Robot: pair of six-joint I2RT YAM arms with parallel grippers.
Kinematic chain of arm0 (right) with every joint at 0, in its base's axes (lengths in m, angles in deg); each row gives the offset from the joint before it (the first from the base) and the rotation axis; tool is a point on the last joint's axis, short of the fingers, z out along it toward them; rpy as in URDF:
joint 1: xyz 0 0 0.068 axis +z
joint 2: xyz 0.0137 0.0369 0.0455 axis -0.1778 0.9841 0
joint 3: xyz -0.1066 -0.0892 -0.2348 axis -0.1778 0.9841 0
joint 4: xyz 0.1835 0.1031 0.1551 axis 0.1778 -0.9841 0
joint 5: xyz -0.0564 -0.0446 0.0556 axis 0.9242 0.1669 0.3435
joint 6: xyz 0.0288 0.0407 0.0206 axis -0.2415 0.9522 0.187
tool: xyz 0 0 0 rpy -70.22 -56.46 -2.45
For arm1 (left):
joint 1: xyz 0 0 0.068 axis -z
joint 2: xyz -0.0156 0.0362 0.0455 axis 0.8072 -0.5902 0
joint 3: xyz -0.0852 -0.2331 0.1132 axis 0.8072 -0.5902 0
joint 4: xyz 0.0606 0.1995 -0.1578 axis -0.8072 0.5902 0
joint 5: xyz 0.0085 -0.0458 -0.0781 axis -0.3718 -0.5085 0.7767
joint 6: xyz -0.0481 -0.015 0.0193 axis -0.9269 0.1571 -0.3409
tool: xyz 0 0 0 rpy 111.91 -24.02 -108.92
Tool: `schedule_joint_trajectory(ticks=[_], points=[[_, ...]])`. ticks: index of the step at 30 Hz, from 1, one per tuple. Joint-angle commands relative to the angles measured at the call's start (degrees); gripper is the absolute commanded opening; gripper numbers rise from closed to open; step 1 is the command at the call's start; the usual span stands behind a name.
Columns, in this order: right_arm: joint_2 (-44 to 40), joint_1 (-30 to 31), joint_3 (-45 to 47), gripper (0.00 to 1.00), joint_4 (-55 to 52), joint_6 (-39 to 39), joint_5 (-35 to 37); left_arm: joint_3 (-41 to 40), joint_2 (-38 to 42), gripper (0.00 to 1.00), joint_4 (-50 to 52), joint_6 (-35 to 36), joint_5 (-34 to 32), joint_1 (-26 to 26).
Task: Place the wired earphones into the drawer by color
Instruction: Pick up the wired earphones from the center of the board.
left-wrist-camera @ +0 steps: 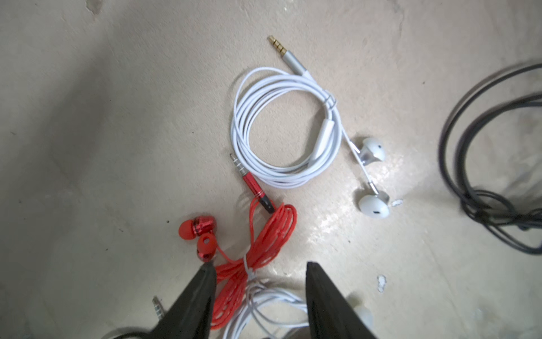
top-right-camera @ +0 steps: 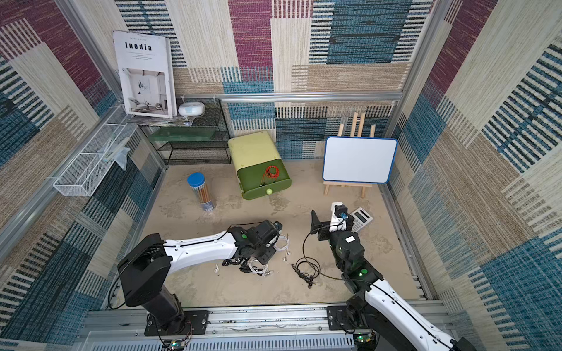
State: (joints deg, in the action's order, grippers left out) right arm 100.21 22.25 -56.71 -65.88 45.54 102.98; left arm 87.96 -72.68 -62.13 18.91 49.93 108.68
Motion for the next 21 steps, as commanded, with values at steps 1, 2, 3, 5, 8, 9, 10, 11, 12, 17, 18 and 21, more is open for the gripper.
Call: schedule_joint_trajectory(ticks=[1,2,3,5,8,9,10,11,12,17,18,21], points=[[-0.1,0.1,0.1,0.99,1.6,0.3,0.9,0.2,-1.1,0.50,1.4,0.3,-0.3,0.2],[-0.1,0.0,0.1,0.99,1.5,0.3,0.8,0.2,-1.3,0.49,1.4,0.1,-0.6,0.2],[-0.1,0.0,0.1,0.99,1.5,0.4,0.8,0.0,-1.6,0.48,1.4,0.0,-0.7,0.2],[-0.1,0.0,0.2,0.99,1.5,0.4,0.7,-0.1,-2.0,0.48,1.3,-0.1,-0.9,0.1],[-0.3,0.0,0.2,0.99,1.5,0.4,0.8,0.2,-2.8,0.46,1.2,0.0,-0.9,0.2],[-0.3,0.0,0.2,0.99,1.4,0.4,0.8,0.4,-3.1,0.45,1.3,0.1,-0.9,0.2],[-0.5,0.0,0.2,0.99,1.4,0.4,0.9,0.6,-3.5,0.43,1.3,0.2,-1.0,0.2],[-0.6,0.0,0.2,0.99,1.4,0.4,0.9,0.8,-3.8,0.42,1.5,0.2,-1.0,0.2],[-0.7,0.0,0.3,0.99,1.4,0.4,0.8,1.0,-4.1,0.41,1.6,0.3,-1.2,0.2],[-1.3,0.1,0.5,0.99,1.5,0.5,0.9,1.4,-5.1,0.34,1.6,0.6,-1.8,0.2],[-1.3,0.1,0.5,0.99,1.5,0.5,0.9,1.4,-5.2,0.33,1.7,0.6,-2.0,0.2],[-1.3,0.0,0.5,0.99,1.6,0.4,0.9,1.2,-5.2,0.31,1.7,0.5,-2.9,0.2]])
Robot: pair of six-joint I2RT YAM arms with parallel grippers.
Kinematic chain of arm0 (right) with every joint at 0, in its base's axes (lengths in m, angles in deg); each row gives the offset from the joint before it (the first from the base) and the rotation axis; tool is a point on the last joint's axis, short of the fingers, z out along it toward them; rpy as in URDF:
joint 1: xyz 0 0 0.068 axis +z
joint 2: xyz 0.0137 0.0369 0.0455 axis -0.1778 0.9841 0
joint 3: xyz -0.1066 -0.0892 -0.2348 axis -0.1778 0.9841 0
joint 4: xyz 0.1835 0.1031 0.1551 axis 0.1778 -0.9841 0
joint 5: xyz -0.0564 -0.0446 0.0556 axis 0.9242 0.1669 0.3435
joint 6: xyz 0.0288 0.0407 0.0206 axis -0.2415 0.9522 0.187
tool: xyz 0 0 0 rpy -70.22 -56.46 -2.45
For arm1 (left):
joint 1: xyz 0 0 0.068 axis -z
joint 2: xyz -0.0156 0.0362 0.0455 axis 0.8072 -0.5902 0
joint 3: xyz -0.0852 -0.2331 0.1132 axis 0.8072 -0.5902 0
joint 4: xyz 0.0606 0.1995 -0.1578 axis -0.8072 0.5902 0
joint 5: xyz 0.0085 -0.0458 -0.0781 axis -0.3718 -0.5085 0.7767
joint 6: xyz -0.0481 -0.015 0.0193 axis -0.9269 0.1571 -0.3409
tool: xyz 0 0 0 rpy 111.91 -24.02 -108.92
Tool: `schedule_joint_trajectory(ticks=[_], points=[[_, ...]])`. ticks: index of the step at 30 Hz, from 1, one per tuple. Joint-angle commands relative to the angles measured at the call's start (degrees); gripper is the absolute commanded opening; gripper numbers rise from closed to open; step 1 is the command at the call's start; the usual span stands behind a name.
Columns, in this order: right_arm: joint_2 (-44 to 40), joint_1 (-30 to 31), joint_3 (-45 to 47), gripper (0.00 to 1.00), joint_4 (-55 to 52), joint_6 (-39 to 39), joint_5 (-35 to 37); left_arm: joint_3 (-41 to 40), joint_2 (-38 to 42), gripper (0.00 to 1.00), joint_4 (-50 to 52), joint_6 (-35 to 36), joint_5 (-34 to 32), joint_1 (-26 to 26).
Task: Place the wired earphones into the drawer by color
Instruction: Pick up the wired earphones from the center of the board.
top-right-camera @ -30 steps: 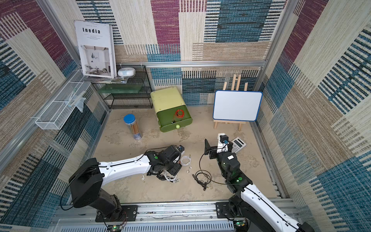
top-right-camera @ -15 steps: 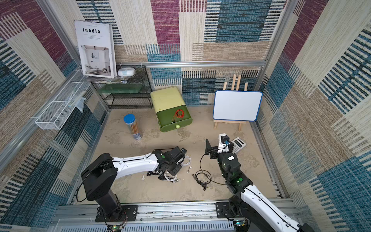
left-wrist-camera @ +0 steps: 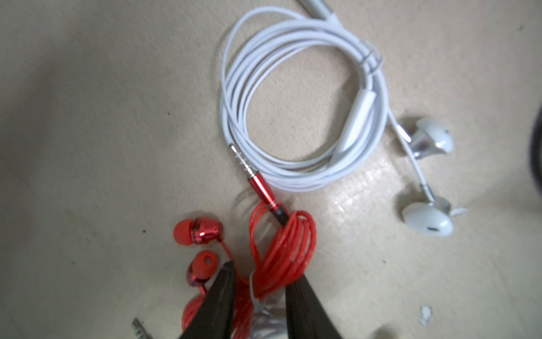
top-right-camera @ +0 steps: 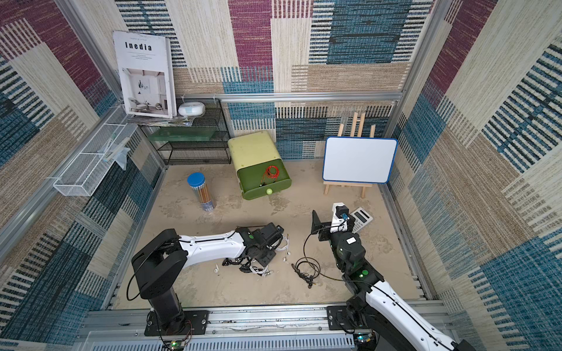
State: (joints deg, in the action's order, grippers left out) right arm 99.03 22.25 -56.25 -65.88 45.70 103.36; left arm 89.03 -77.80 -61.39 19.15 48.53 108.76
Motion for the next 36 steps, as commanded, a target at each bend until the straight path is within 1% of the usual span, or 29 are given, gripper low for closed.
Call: schedule_joint_trajectory(ticks=[1,3,6,15,22,36], points=[[-0.1,0.0,0.1,0.99,1.6,0.3,0.5,0.1,-0.1,0.30,0.9,0.3,-1.7,0.1],[-0.1,0.0,0.1,0.99,1.6,0.3,0.6,0.0,-0.1,0.25,0.8,0.3,-2.0,0.1],[0.0,0.0,0.2,0.99,1.7,0.3,0.6,0.0,-0.2,0.16,0.8,0.4,-2.0,0.1],[-0.2,0.0,0.2,1.00,1.7,0.2,0.7,-0.2,0.6,0.01,0.7,0.6,-2.8,0.1],[-0.7,0.0,0.2,0.99,1.4,0.2,0.8,-1.2,3.1,0.00,0.4,-0.4,-5.0,0.1],[-1.2,0.0,0.3,1.00,1.5,0.3,1.0,-3.9,14.0,0.00,1.6,-2.4,-10.7,0.1]])
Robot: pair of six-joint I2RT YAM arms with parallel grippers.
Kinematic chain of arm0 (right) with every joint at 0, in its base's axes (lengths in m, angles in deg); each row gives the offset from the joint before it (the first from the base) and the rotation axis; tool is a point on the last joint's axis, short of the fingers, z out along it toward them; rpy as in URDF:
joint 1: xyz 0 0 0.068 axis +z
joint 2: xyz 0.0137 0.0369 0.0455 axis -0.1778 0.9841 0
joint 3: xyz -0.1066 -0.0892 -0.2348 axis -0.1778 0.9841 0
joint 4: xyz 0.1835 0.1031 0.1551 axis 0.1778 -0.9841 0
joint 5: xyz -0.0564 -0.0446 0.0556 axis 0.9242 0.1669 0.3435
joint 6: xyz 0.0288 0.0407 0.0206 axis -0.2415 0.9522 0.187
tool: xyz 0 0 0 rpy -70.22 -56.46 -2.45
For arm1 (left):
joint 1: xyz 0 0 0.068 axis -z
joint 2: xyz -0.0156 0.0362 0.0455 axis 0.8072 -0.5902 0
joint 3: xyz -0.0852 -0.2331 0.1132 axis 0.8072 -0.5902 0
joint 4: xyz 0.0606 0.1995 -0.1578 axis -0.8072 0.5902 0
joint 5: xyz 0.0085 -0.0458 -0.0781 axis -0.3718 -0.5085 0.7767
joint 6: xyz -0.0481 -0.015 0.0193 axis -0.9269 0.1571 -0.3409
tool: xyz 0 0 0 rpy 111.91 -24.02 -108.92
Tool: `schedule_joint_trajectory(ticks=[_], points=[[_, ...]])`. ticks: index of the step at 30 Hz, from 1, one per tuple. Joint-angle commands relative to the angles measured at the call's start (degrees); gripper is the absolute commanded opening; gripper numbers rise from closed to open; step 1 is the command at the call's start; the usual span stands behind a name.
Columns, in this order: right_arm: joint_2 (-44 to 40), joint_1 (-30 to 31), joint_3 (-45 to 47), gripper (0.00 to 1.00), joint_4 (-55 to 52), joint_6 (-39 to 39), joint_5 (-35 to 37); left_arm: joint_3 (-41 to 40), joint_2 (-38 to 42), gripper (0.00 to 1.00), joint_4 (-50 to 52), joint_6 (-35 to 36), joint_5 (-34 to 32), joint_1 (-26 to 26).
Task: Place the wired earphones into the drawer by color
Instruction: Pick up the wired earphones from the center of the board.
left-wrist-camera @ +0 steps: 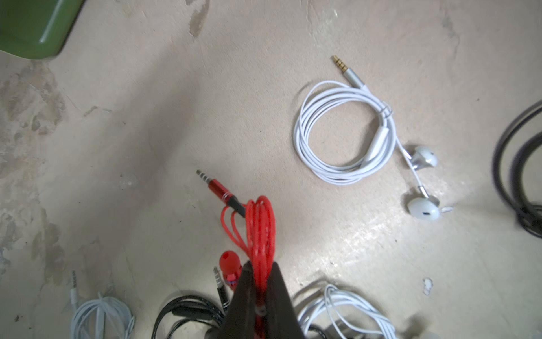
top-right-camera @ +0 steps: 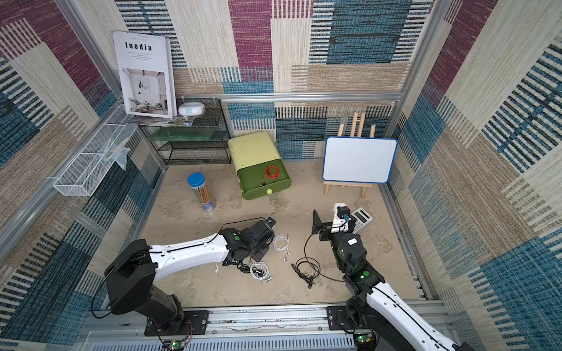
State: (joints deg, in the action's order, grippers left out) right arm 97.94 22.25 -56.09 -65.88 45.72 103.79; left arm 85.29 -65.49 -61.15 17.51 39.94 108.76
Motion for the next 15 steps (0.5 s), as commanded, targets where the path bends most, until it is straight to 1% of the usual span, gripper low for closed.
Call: schedule_joint_trajectory(ticks=[1,9,15], points=[[-0.1,0.0,0.2,1.00,1.4,0.2,0.6,-0.3,2.5,0.00,1.6,-0.7,-2.3,0.1],[-0.2,0.1,0.2,1.00,1.5,0.3,0.6,0.2,11.1,0.00,3.5,-0.8,-2.4,0.1],[-0.2,0.0,0.2,1.00,1.5,0.3,0.5,3.5,16.7,0.00,4.4,0.9,-3.4,-0.3]])
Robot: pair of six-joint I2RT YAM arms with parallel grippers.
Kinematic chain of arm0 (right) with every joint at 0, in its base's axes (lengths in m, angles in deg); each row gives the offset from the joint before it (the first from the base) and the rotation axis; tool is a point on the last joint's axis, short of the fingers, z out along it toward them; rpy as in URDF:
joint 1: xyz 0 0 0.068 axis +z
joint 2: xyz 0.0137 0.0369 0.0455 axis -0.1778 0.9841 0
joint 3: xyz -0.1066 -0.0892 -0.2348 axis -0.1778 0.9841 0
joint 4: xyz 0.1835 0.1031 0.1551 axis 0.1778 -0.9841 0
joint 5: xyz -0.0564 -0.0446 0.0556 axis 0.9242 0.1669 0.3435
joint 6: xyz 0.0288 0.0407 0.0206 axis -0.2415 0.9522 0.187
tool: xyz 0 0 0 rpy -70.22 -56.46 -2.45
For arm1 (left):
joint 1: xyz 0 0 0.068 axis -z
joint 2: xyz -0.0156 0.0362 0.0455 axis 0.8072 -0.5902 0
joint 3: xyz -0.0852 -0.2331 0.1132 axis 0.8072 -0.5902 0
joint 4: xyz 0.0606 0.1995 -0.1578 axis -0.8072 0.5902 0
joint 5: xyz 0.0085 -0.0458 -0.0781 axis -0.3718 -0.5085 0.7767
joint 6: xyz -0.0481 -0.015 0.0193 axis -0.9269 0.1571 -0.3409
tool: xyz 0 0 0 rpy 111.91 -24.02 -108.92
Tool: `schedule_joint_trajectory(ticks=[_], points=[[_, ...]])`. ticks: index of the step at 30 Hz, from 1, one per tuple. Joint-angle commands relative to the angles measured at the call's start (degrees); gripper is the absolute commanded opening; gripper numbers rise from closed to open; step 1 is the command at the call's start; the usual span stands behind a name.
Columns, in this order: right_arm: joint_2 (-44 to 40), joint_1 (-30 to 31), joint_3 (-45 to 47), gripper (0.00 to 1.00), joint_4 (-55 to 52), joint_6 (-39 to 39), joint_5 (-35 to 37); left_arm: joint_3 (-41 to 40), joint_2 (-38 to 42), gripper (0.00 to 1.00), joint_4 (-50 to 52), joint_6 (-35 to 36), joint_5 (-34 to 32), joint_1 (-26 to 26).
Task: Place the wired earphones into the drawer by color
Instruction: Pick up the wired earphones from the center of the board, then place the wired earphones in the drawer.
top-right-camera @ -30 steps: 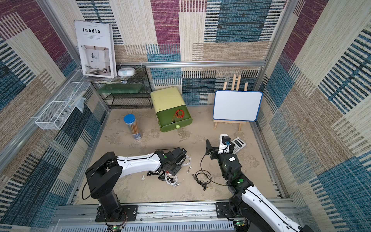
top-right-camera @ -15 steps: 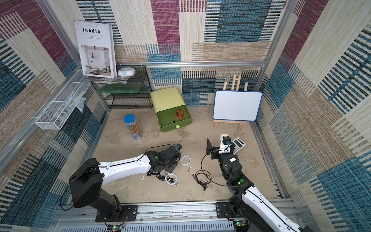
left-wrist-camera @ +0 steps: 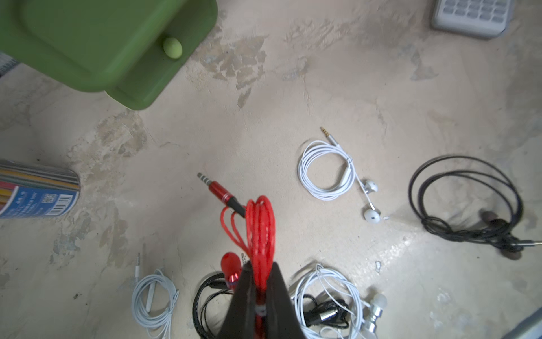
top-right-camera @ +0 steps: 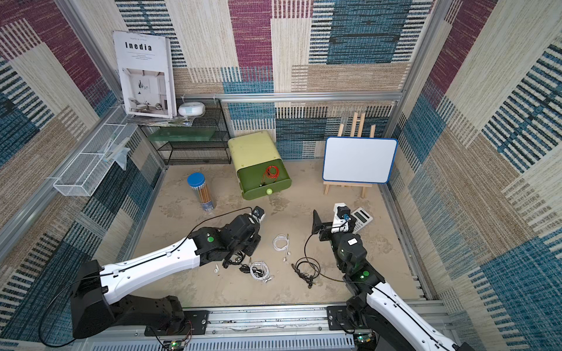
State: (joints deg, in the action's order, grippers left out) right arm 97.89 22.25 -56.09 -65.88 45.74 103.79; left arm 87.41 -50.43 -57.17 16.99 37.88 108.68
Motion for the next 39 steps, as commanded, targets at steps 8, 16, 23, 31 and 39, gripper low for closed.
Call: schedule_joint_trajectory(ticks=[8,16,23,31,39], points=[[-0.3,0.0,0.2,1.00,1.5,0.6,0.2,6.6,3.8,0.00,-3.0,4.4,0.5,-3.4],[-0.3,0.1,0.3,1.00,1.6,0.6,0.1,14.7,-1.7,0.00,-6.9,7.8,7.6,-10.8],[-0.3,0.0,0.4,1.00,1.8,0.5,0.0,20.2,-7.2,0.00,-11.7,11.8,12.1,-16.0],[-0.5,0.1,0.4,0.99,1.9,0.5,-0.1,23.6,-12.1,0.00,-17.2,22.2,16.1,-19.1],[-0.3,0.1,0.5,1.00,2.1,0.4,-0.3,29.9,-18.3,0.00,-14.1,30.7,23.1,-21.4]])
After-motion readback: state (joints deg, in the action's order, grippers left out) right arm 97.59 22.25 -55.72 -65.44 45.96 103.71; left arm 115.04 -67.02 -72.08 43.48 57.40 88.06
